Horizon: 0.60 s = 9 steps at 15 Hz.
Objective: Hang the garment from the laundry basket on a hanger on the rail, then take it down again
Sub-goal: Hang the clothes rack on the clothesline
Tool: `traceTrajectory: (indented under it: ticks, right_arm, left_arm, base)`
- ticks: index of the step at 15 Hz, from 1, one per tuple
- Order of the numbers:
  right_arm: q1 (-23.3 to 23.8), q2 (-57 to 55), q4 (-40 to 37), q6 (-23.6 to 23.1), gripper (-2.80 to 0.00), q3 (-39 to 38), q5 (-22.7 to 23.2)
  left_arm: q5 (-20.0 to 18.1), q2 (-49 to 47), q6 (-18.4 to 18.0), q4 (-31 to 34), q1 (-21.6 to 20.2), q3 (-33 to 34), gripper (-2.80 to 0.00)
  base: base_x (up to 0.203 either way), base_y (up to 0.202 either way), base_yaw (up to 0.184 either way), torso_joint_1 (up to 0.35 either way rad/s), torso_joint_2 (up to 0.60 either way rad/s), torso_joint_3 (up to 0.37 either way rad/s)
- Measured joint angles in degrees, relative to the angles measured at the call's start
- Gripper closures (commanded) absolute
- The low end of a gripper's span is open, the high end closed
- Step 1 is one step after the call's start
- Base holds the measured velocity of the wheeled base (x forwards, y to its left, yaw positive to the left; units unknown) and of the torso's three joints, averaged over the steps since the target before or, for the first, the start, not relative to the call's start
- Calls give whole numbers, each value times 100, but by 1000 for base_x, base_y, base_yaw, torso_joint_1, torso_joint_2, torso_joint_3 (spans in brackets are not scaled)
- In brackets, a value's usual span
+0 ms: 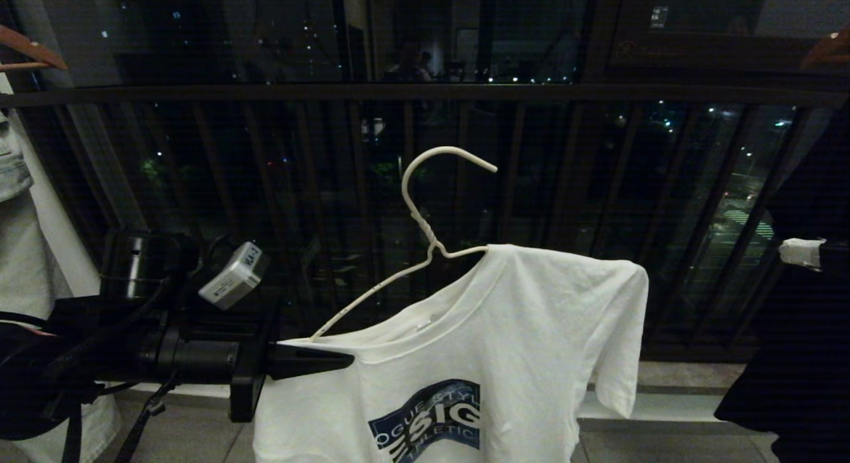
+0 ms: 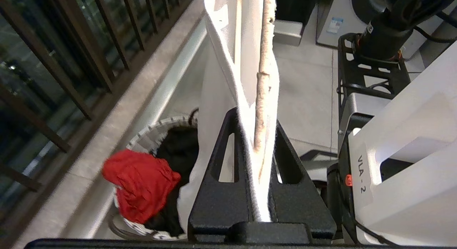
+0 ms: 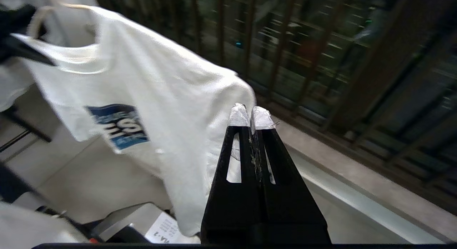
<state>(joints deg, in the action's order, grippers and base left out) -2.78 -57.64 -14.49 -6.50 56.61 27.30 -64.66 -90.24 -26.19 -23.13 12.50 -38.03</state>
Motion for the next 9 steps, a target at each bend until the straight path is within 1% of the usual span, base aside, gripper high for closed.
traceTrajectory:
  ticks: [3, 6, 9]
  right_arm:
    - [0, 4, 0, -2, 0, 41, -121]
    - [0, 15, 0, -3, 0, 44, -124]
    - [0, 157, 0, -2, 0, 44, -129]
  left_arm:
    - [27, 253, 15, 62, 57, -5, 0]
    - [22, 567, 7, 478, 164, -13, 0]
    - [20, 756, 7, 503, 219, -24, 0]
  base:
    - [0, 0, 0, 211, -509, -298]
    - [0, 0, 0, 223, -527, -308]
    - [0, 0, 0, 245, -550, -314]
